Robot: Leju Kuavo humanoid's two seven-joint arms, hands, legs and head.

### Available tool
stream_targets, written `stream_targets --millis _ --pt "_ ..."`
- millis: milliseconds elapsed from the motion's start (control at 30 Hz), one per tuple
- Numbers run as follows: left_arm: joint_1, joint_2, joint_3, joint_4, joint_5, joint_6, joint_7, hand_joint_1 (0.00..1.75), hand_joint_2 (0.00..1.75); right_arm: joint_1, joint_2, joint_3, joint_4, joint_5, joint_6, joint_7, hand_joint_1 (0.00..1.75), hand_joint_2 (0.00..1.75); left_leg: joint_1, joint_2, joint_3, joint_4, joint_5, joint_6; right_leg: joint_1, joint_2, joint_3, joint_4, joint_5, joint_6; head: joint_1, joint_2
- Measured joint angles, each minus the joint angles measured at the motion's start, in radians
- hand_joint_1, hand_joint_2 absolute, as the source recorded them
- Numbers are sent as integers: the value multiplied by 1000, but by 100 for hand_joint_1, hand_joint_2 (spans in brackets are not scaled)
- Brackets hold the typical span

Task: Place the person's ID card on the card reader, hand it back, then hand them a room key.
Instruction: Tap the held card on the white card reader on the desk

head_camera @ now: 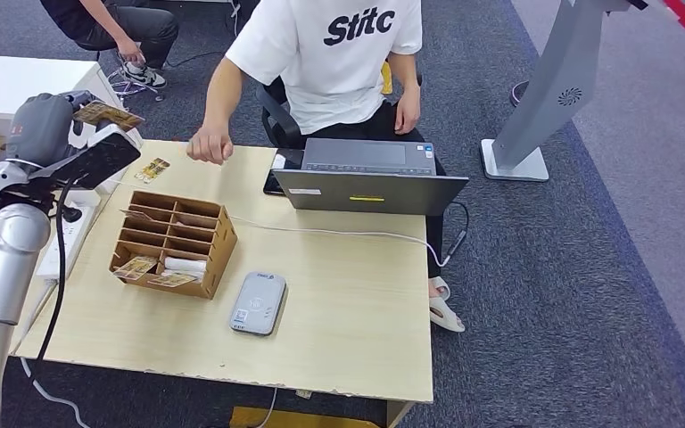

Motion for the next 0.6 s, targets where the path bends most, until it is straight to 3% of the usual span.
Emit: stream_targets --millis 400,600 --pt "7 1 -1 0 3 -6 -4 175 175 0 -1 1 0 0 0 0 0 175 0 0 0 0 0 0 0 0 0 0 0 0 0 0" --pt "40 -8 -35 -48 28 -57 -19 175 175 0 -1 1 1 -1 0 0 0 175 0 0 0 0 0 0 0 0 0 0 0 0 0 0"
